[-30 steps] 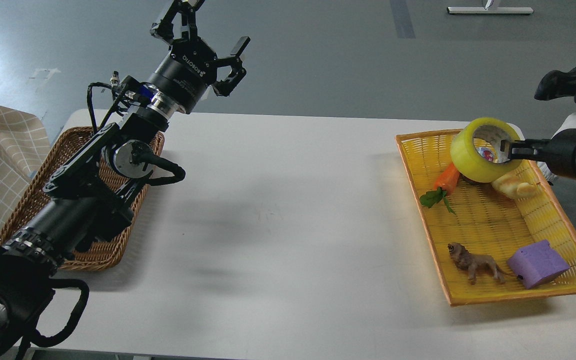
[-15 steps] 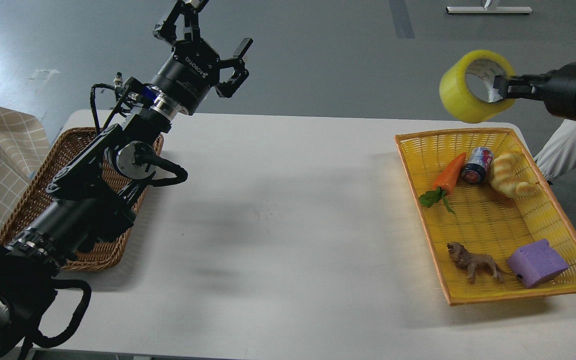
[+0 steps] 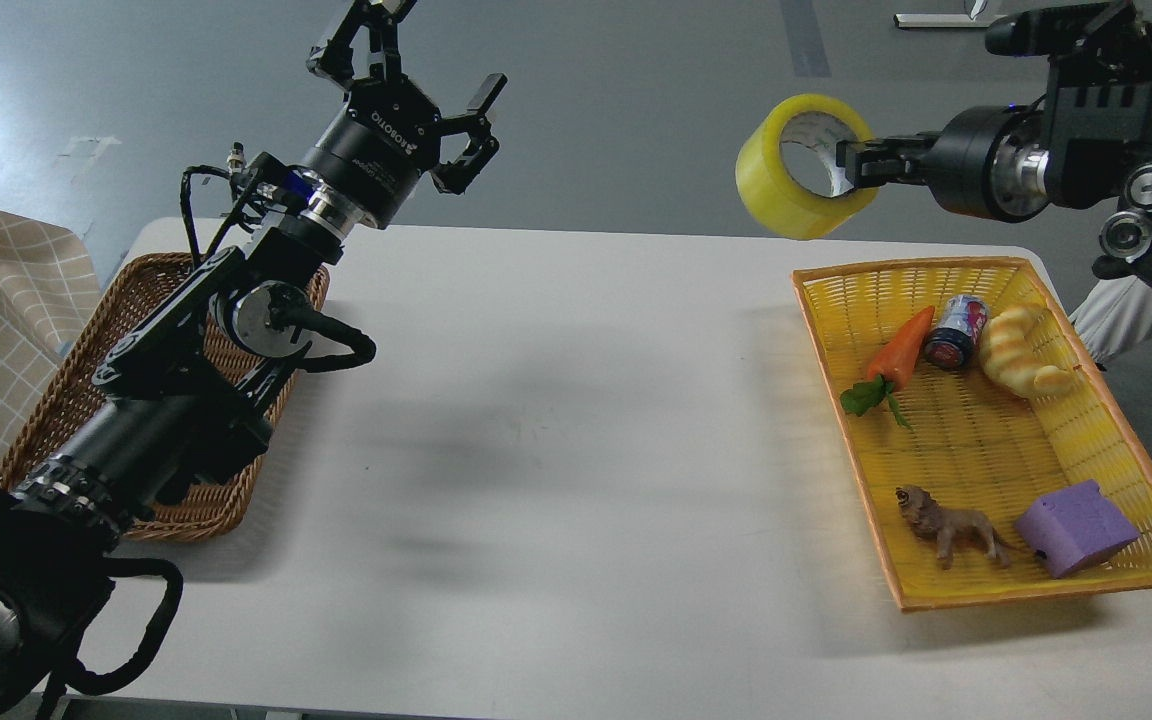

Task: Place and transfer tape with both arms
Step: 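Hook the tape roll's hole with the right gripper and lift it, then carry the tape roll toward the table center and lower it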

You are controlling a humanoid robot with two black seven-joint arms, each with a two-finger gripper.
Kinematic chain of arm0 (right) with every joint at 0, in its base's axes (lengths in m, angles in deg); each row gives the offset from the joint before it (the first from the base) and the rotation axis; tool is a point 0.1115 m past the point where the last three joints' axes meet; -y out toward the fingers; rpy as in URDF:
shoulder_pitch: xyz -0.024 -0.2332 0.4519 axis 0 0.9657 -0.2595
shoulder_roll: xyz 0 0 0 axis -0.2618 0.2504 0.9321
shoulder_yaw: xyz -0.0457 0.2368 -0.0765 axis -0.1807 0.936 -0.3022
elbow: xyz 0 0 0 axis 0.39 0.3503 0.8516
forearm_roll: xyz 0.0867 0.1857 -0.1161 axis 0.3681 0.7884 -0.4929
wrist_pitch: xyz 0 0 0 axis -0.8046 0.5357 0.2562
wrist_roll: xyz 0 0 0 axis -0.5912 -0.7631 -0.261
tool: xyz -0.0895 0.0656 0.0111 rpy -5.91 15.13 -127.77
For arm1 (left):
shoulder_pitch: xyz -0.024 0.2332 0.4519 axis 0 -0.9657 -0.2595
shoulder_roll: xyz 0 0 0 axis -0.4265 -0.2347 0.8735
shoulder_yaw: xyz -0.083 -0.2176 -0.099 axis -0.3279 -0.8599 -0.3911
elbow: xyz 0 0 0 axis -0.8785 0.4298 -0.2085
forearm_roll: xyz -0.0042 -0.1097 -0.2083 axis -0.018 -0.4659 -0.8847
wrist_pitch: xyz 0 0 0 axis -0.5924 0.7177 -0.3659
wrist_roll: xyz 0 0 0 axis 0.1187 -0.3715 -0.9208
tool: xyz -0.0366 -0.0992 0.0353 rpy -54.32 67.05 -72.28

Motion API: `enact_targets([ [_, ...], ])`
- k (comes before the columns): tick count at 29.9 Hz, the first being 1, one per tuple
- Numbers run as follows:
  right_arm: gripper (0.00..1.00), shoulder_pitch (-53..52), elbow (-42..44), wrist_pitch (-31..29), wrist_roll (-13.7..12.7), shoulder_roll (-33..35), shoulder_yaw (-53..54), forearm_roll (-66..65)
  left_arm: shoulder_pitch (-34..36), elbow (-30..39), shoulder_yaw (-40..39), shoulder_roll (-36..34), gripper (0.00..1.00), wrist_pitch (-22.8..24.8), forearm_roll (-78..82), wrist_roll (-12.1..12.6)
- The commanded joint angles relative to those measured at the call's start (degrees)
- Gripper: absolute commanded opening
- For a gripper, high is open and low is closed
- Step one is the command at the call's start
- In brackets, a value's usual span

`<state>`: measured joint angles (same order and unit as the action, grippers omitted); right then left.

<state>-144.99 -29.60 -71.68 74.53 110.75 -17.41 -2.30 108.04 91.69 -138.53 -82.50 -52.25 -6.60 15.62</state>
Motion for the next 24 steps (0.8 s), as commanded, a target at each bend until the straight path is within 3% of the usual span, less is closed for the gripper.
enact_targets([
  [1, 0.06, -0.93, 2.50, 0.00, 0.01, -3.84, -0.64, 0.01, 0.04, 0.39, -0.09, -0.04, 0.98, 0.00, 0.00, 0.00],
  [24, 0.06, -3.39, 13.41, 0.00, 0.10, -21.69, -8.46, -0.17, 0.22, 0.48, -0.35, 0.22, 0.98, 0.00, 0.00, -0.09],
])
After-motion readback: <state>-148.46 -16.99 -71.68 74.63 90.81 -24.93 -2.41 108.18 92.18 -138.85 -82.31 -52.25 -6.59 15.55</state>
